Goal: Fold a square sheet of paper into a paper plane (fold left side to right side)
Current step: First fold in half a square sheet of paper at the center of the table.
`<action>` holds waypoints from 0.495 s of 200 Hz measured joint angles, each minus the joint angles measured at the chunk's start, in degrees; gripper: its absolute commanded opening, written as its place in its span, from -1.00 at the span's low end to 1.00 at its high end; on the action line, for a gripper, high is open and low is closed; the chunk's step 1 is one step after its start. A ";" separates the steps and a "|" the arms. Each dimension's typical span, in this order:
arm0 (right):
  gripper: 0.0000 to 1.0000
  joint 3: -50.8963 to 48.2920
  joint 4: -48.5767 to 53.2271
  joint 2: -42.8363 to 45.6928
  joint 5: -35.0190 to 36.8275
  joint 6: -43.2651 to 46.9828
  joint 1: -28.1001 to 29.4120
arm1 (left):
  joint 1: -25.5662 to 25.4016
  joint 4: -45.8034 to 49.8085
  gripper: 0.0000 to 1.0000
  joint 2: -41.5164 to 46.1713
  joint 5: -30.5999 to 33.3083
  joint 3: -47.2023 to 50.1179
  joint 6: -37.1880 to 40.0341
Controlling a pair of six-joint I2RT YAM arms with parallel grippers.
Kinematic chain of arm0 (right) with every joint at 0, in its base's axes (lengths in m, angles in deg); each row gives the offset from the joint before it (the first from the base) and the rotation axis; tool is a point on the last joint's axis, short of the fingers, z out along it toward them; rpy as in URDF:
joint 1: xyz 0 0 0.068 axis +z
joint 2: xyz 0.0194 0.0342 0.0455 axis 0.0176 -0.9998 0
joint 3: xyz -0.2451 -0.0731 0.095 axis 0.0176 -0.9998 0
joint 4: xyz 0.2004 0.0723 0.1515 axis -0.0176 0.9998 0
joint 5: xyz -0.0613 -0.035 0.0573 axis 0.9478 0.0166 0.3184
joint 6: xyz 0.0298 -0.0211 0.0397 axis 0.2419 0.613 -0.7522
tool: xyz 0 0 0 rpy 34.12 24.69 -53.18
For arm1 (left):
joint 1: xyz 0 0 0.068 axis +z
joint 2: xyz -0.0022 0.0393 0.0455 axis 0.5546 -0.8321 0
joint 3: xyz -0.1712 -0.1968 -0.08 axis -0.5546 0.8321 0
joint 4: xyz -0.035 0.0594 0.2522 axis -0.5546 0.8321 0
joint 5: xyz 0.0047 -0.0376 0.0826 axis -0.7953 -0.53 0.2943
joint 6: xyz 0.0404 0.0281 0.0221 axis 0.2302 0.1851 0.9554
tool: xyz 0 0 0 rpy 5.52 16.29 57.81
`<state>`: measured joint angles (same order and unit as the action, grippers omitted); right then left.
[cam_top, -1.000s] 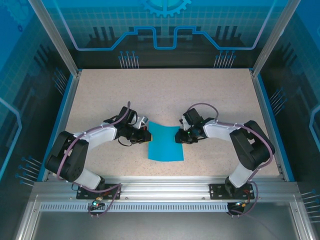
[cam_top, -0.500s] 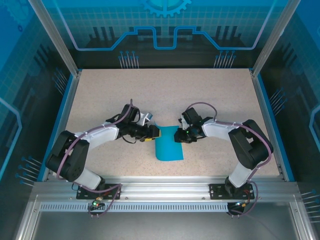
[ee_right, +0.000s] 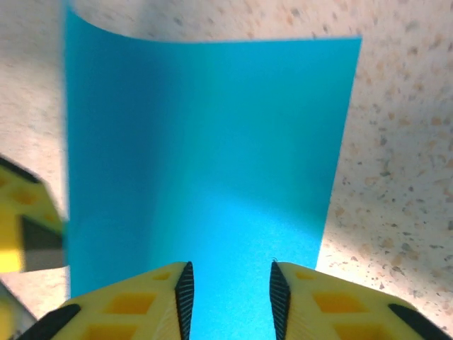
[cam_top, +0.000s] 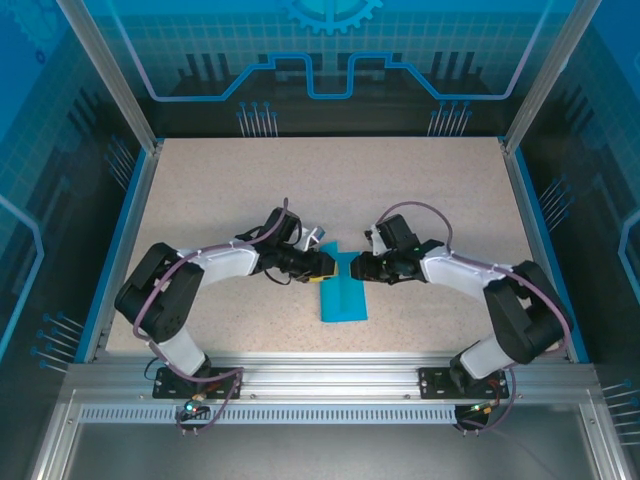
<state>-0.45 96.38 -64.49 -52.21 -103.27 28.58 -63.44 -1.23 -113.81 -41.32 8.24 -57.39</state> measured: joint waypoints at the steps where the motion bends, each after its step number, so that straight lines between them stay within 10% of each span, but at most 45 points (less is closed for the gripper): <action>1: -0.14 -0.04 -0.02 0.13 -0.04 -0.07 -0.02 | -0.02 0.02 -0.44 0.00 0.02 0.00 -0.07; 99: 0.01 -1.49 -9.38 2.80 -9.88 -4.66 -0.61 | -0.52 1.44 -0.82 -0.63 2.56 -1.51 0.13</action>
<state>-1.94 87.00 -61.69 -62.09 -107.93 27.97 -63.96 0.21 -114.45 -38.77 6.73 -57.26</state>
